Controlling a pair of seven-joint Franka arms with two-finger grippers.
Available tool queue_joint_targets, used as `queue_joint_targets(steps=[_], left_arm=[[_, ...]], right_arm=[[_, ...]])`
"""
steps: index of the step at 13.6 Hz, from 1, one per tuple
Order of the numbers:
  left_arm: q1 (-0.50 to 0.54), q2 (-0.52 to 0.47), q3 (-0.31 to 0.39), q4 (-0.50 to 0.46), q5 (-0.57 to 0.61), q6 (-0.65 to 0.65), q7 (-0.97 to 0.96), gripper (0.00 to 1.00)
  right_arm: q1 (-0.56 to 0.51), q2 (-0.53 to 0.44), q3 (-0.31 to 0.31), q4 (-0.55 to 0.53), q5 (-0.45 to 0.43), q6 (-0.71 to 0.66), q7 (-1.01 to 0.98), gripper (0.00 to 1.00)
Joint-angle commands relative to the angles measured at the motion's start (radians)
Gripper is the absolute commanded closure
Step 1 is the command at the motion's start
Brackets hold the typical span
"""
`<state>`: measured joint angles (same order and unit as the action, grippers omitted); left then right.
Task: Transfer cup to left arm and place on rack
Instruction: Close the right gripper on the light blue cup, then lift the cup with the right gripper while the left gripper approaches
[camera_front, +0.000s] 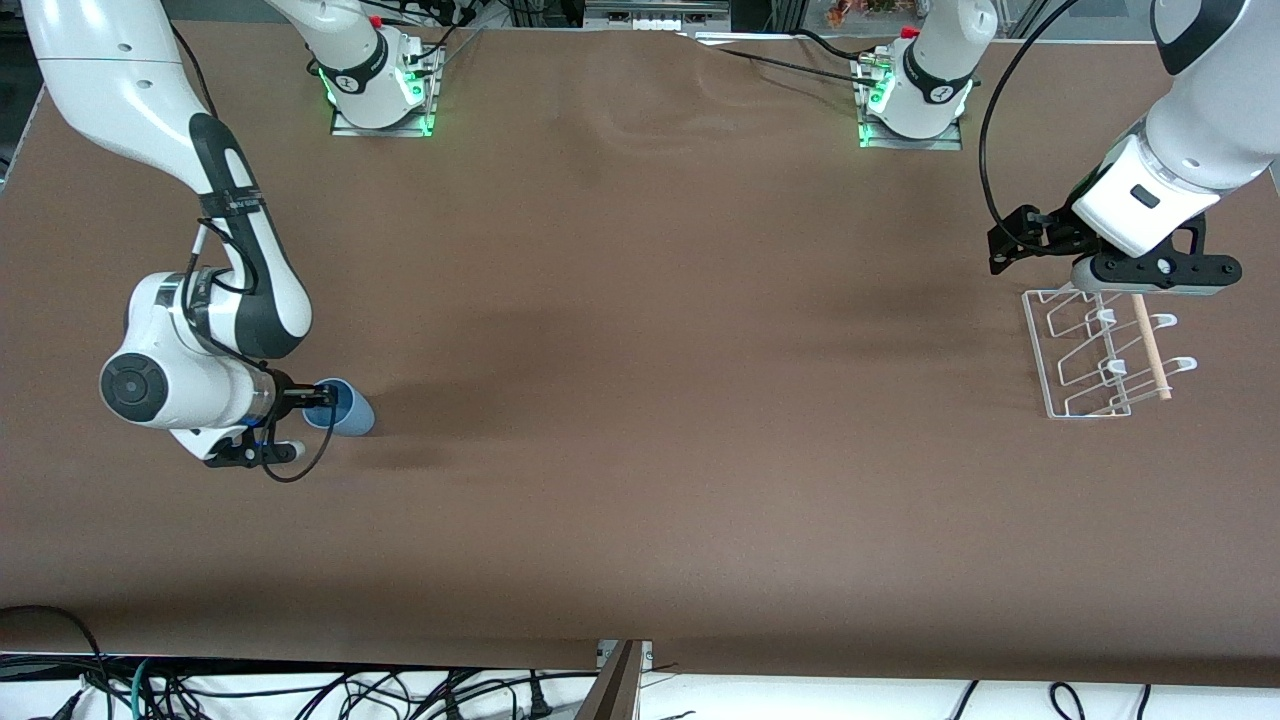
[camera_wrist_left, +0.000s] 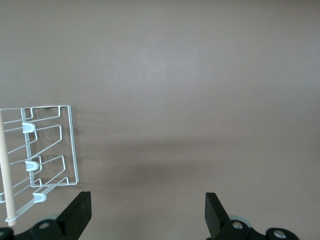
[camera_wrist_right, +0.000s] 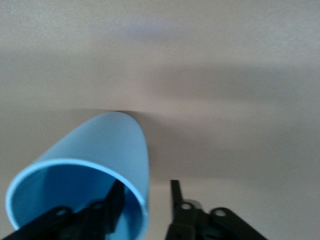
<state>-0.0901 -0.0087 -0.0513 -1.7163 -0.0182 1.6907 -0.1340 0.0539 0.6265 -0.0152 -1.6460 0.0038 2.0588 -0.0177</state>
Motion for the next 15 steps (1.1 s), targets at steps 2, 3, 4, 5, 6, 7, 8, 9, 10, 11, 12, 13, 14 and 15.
queue_joint_targets(steps=[2, 3, 4, 5, 6, 7, 8, 9, 10, 11, 12, 13, 14, 15], left_arm=[[-0.003, -0.004, -0.002, 0.014, 0.032, -0.016, -0.012, 0.00], [-0.003, -0.004, -0.002, 0.014, 0.032, -0.016, -0.012, 0.00], [-0.003, -0.004, -0.002, 0.014, 0.032, -0.016, -0.012, 0.00], [-0.003, -0.004, -0.002, 0.014, 0.032, -0.016, -0.012, 0.00], [-0.003, -0.004, -0.002, 0.014, 0.032, -0.016, -0.012, 0.00], [-0.003, -0.004, -0.002, 0.014, 0.030, -0.016, -0.013, 0.00], [-0.002, -0.004, -0.001, 0.015, 0.020, -0.014, -0.010, 0.00], [-0.003, -0.004, -0.002, 0.014, 0.021, -0.014, -0.009, 0.00], [-0.008, 0.001, -0.004, 0.015, 0.024, -0.016, -0.010, 0.00], [-0.011, 0.012, -0.015, 0.015, 0.023, -0.016, -0.010, 0.00], [-0.013, 0.024, -0.024, 0.015, 0.023, -0.016, -0.010, 0.00], [-0.014, 0.048, -0.027, 0.015, 0.018, -0.019, -0.012, 0.00], [-0.022, 0.056, -0.032, 0.015, 0.005, -0.031, -0.012, 0.00], [-0.029, 0.065, -0.036, 0.015, -0.008, -0.032, -0.010, 0.00]], right_arm=[[0.009, 0.012, 0.004, 0.020, 0.010, -0.005, 0.035, 1.00], [0.009, 0.012, 0.009, 0.023, 0.010, -0.006, 0.057, 1.00], [0.012, 0.012, 0.011, 0.037, 0.009, -0.015, 0.083, 1.00], [0.023, 0.007, 0.011, 0.050, 0.010, -0.037, 0.108, 1.00], [0.038, 0.002, 0.011, 0.072, 0.012, -0.087, 0.134, 1.00], [0.058, 0.001, 0.012, 0.112, 0.018, -0.162, 0.174, 1.00], [0.082, 0.001, 0.012, 0.161, 0.037, -0.243, 0.218, 1.00], [0.107, 0.002, 0.014, 0.196, 0.079, -0.306, 0.272, 1.00], [0.128, 0.001, 0.012, 0.218, 0.141, -0.330, 0.312, 1.00], [0.141, 0.001, 0.014, 0.239, 0.238, -0.335, 0.355, 1.00], [0.155, -0.001, 0.014, 0.256, 0.346, -0.347, 0.405, 1.00], [0.179, 0.001, 0.014, 0.282, 0.437, -0.358, 0.471, 1.00], [0.210, 0.001, 0.014, 0.299, 0.487, -0.358, 0.537, 1.00], [0.230, 0.001, 0.015, 0.307, 0.534, -0.356, 0.598, 1.00]])
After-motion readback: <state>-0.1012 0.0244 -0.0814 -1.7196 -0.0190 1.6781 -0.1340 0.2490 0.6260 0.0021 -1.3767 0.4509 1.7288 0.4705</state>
